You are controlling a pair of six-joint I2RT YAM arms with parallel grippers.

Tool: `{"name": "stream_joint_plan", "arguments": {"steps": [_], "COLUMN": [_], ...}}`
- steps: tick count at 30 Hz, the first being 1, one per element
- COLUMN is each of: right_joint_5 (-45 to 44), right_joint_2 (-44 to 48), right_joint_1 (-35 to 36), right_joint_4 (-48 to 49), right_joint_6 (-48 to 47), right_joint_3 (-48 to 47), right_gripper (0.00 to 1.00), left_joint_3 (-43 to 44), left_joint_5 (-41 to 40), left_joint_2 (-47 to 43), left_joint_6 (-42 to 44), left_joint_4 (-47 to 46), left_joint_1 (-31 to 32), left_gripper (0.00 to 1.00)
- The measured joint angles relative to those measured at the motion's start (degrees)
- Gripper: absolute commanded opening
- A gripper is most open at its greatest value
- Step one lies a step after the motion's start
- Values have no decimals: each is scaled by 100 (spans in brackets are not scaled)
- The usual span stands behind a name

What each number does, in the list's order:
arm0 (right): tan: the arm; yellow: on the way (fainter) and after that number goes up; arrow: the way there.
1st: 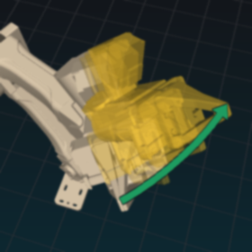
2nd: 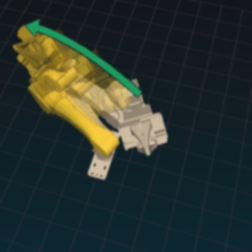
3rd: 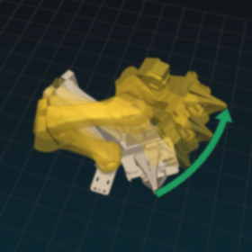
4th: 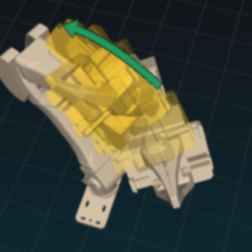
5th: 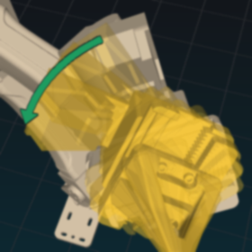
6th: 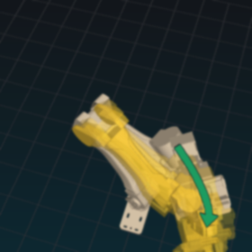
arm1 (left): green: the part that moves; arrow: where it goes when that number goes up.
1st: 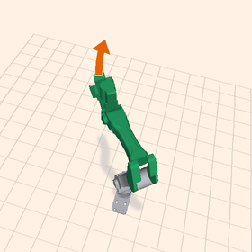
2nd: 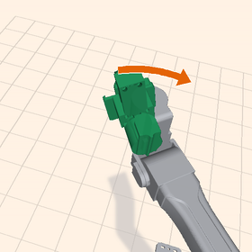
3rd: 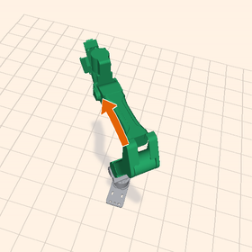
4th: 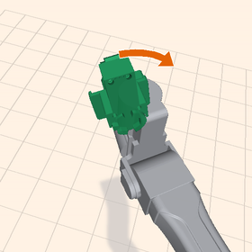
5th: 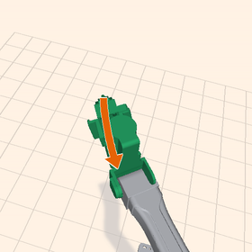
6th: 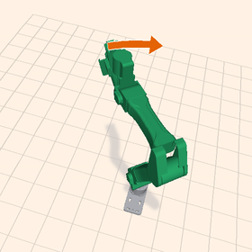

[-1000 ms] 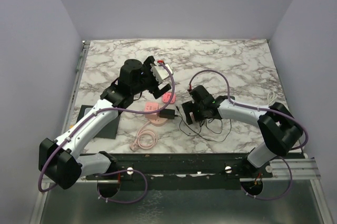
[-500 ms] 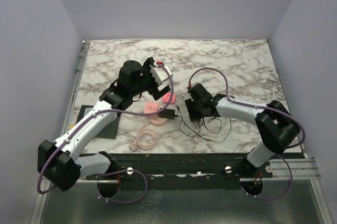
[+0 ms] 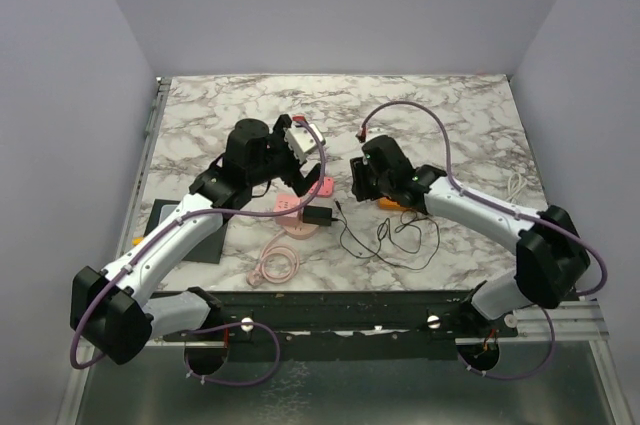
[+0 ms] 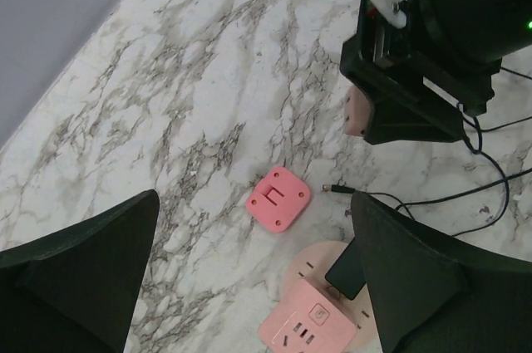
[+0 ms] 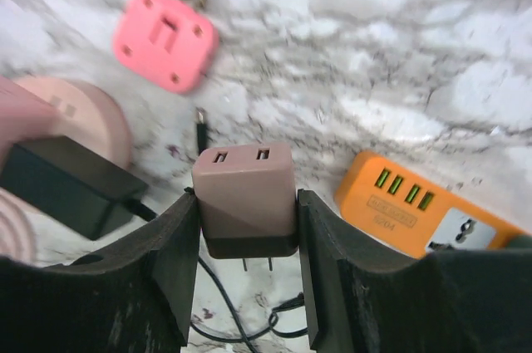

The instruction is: Insert the plug

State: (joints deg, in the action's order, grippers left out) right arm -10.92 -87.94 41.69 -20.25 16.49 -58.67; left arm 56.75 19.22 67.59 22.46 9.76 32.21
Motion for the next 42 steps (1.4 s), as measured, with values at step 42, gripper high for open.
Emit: {"name": "stream_joint_plan", "arguments": {"steps": [42], "right_joint_5": [1792], "right_joint_2": [2256], "right_joint_1": [0], "right_joint_4": [3644], "right_joint_6": [-1864], "right_joint_3": [1182], "right_gripper": [48], "left_joint_3": [741], "left_joint_5": [1834], "left_joint_2": [892], "left_joint_6": [-4715], "left_joint_4": [-938], "left_joint_1": [-295], "left_gripper": [59]}}
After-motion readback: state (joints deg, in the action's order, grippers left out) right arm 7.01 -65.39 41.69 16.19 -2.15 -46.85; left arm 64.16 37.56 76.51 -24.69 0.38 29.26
